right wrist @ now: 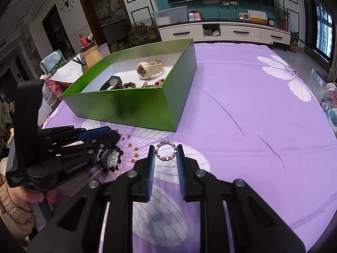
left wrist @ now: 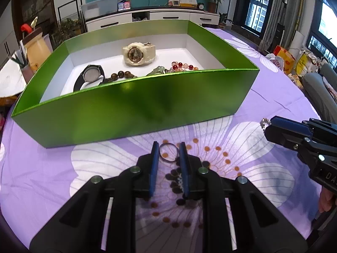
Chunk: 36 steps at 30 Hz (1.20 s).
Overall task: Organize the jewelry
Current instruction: 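Grasp the silver ring with the right tool while the left tool grasps the dark ring, then carry the dark ring with the left tool while the right tool carries the silver ring over the box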
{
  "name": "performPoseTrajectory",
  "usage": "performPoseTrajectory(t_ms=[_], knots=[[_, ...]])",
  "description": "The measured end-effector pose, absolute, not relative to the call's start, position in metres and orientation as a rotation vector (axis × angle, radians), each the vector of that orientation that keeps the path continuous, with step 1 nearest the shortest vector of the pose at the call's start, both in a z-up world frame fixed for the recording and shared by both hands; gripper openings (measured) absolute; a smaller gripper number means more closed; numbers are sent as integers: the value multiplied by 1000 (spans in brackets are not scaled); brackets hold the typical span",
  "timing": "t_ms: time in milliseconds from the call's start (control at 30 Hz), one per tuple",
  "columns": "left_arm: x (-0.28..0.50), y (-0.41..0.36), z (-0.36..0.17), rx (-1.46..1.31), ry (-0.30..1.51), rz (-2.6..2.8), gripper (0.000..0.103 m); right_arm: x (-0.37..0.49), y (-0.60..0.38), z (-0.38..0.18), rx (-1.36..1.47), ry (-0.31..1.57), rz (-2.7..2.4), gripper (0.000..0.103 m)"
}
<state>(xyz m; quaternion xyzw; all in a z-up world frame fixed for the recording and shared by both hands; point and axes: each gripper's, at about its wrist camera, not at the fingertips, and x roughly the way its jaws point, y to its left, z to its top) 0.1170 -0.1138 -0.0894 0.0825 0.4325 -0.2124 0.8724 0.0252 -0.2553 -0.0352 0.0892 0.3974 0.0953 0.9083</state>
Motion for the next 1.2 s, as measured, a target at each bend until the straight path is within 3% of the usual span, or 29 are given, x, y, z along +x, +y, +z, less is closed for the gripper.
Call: performPoseTrajectory(t_ms=[467, 1200], knots=[[97, -79, -70, 105, 913, -386, 19, 22, -241, -19, 167, 797, 241, 20], [121, -55, 7, 115, 755, -299, 19, 52, -218, 36, 89, 679, 273, 20]])
